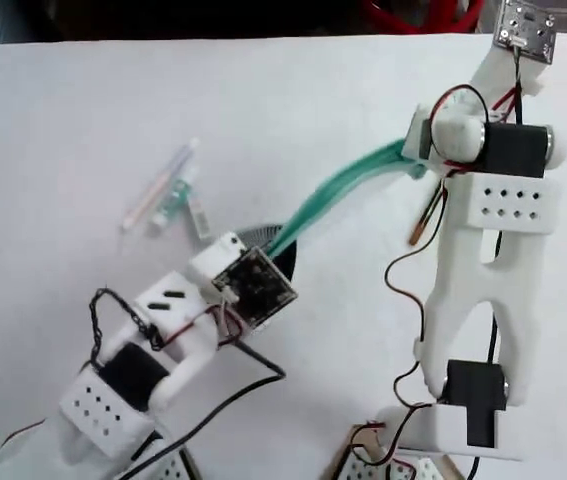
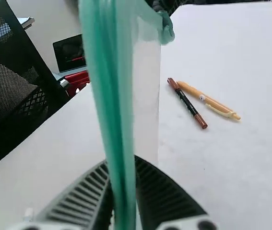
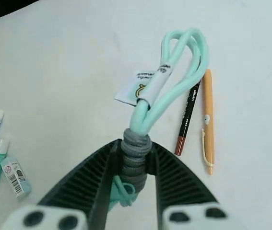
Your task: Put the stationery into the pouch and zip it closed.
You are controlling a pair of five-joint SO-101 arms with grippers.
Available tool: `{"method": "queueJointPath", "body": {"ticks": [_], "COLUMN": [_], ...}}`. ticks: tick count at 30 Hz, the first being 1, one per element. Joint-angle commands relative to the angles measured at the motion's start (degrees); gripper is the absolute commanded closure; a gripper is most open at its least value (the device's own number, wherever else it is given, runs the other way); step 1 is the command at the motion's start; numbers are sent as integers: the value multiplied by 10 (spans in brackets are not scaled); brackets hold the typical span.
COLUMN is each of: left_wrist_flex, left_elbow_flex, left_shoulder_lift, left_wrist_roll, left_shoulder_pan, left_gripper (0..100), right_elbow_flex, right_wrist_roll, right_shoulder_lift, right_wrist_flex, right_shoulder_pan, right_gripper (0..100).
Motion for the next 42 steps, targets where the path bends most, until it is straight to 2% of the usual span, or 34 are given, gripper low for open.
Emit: {"method": "queueJointPath", "body": {"ticks": [1, 6, 9, 14, 18, 22, 27, 30, 37, 42], "left_wrist_flex": [-66, -85, -93, -109, -113, -113, -125, -123, -100, -103], "left_elbow_flex": [-46, -142, -161, -126, -80, -51, -49, -50, -49, -49], "left_shoulder_lift": [146, 352, 386, 325, 219, 149, 163, 171, 172, 172], "left_wrist_roll": [-17, 13, 25, 32, 89, 90, 88, 88, 88, 88], "left_shoulder_pan": [-13, -39, -37, -36, -36, -36, -36, -36, 0, -2], "left_gripper": [978, 979, 979, 978, 977, 977, 977, 977, 977, 977], "right_elbow_flex": [-24, -28, -26, -4, 33, 35, 12, 19, 109, 131], "right_wrist_roll": [10, 12, 40, 48, 46, 45, 9, 13, 14, 14], "right_shoulder_lift": [-50, -118, -138, -124, -100, -98, -149, -167, -145, -106], "right_wrist_flex": [1, 1, 1, -1, -20, -40, -39, -38, -90, -103], "right_shoulder_pan": [-4, -24, -35, -36, -37, -36, -51, -78, -100, -101], "right_gripper": [981, 981, 981, 981, 981, 981, 981, 981, 981, 981]}}
